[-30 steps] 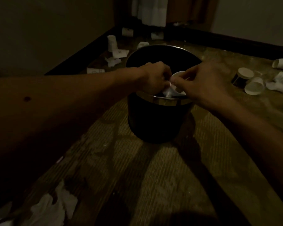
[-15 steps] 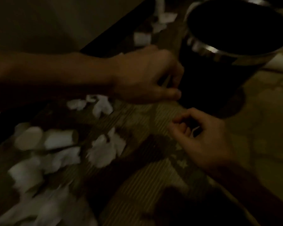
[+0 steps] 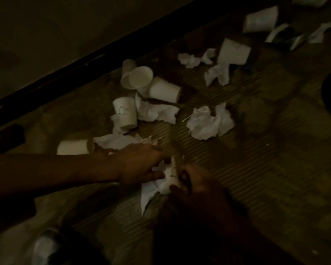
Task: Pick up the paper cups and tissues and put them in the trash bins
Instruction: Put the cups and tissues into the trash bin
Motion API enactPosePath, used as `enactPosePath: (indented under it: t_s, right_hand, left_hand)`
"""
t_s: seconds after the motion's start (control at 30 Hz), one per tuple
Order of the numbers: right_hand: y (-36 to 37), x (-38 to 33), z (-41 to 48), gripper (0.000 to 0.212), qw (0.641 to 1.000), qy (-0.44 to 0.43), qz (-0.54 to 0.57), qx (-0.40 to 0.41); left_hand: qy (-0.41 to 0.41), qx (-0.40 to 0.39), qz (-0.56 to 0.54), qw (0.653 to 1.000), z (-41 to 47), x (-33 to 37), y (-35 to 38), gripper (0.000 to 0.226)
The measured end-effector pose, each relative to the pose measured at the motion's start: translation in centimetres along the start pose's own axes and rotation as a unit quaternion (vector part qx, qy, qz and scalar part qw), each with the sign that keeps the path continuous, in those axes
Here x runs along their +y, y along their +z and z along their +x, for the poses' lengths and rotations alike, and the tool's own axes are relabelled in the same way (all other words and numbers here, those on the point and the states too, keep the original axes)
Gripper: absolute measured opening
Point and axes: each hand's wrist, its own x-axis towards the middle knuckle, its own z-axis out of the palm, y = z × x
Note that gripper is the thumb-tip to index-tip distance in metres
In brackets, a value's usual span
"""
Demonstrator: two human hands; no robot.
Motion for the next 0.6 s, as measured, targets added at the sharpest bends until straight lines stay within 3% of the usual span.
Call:
enactPosePath:
  t_s: [0.17,0.23,0.3,0.37,0.47,0.6]
  right_hand:
    - [2.3,-0.9,2.3,0.073,0.997,0.052,-0.041,0.027]
    - [3.2,-1.4,2.8,0.076,0.997,0.064,-0.018,0.046]
    - [4.0,-1.5,3.2,0.076,0.995,0.074,0.01,0.073]
    - [4.5,-1.4,3.9,0.082,0.995,0.082,0.007,0.061]
    - [4.8,-1.5,5.0,0.099,0.986,0.16,0.049,-0.018]
    - [4.3,-1.3,5.6,0.089,0.969,0.213,0.117,-0.048]
  left_hand:
    - [-0.053,0.146,-0.122,0.98,0.8,-1.4,4.0,0.062]
    - [-0.084,0.158,-0.148,0.973,1.2,-1.9,5.1,0.067]
    - [-0.102,0.156,-0.169,0.968,1.3,-2.4,5.9,0.054]
    - [-0.068,0.163,-0.202,0.963,1.2,-2.9,6.4,0.023]
    - [-0.012,0.189,-0.256,0.948,0.8,-3.0,7.2,0.017]
    - [-0.052,0.305,-0.344,0.887,-1.1,-2.4,7.8,0.017]
